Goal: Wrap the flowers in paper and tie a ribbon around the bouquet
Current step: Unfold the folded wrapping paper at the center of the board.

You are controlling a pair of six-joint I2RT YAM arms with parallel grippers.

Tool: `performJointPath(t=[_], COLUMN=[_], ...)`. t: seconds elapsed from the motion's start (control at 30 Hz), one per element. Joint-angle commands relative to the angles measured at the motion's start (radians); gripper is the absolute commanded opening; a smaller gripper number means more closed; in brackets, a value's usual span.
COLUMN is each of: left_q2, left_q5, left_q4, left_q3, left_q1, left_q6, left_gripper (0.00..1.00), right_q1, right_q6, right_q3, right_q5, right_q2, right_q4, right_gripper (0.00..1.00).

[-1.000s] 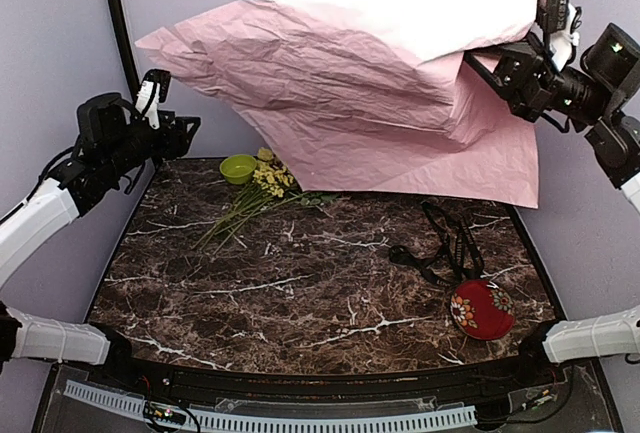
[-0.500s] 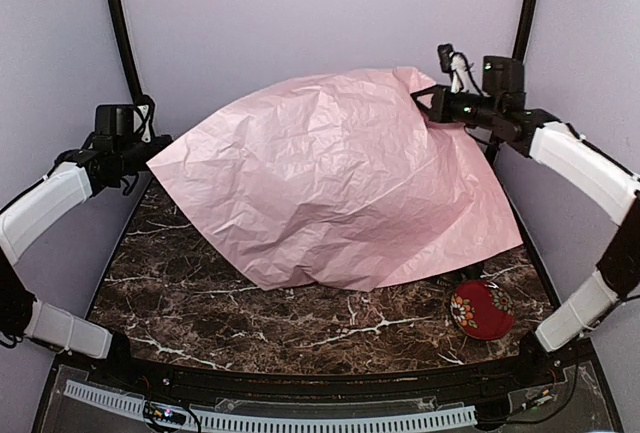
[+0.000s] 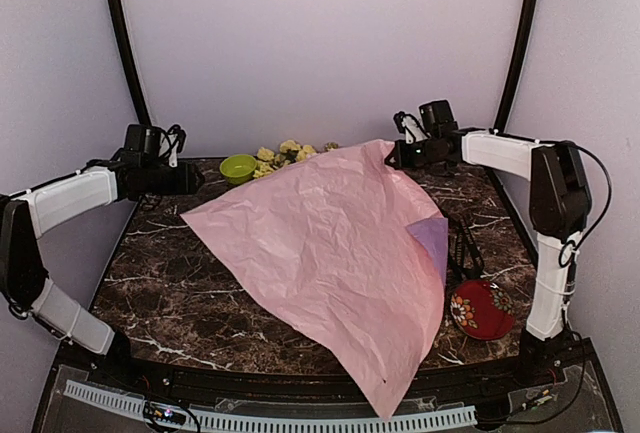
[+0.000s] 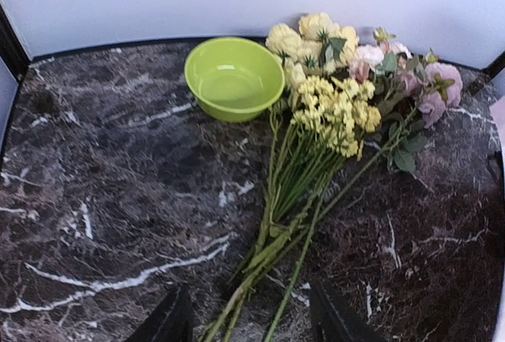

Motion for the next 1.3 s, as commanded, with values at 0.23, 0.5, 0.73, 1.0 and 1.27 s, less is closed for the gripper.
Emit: performJointPath(t=[0.23,0.5,0.73,1.0,1.27], left_q2=[-0.114,-0.094,0.143,0.182,0.082], left_q5=[-0.222,-0.153,-0.132,-0.231,-0.481], left_q4=[-0.062,-0.055,-0.075,-0.094,-0.252], left_q3=[-0.023,0.008,0.008,0.023,0.089], left_q1=[-0.074,-0.283,-0.527,-0.591,-0.594], left_q6=[0.003,0.084,0.115,0.095,0.031], left_gripper=[0.52,0.5,0.46,0.44,0.45], right_q1=[0.087,0.14,0.169,0.242,0.298], right_q6=[0.005,0.15,0.137,0.184,0.267], right_q3=[-0.139,-0.193,-0.089,0.024,0.096], right_q5=[-0.179,-0.233,-0.277,-0.254,-0.191], right_q2=[-0.053,-0.048,0.033,0.109,0.172], right_q4=[0.082,0.276,0.241,0.302,0.373], right_gripper=[0.0,0.0,0.0,0.0,0.0])
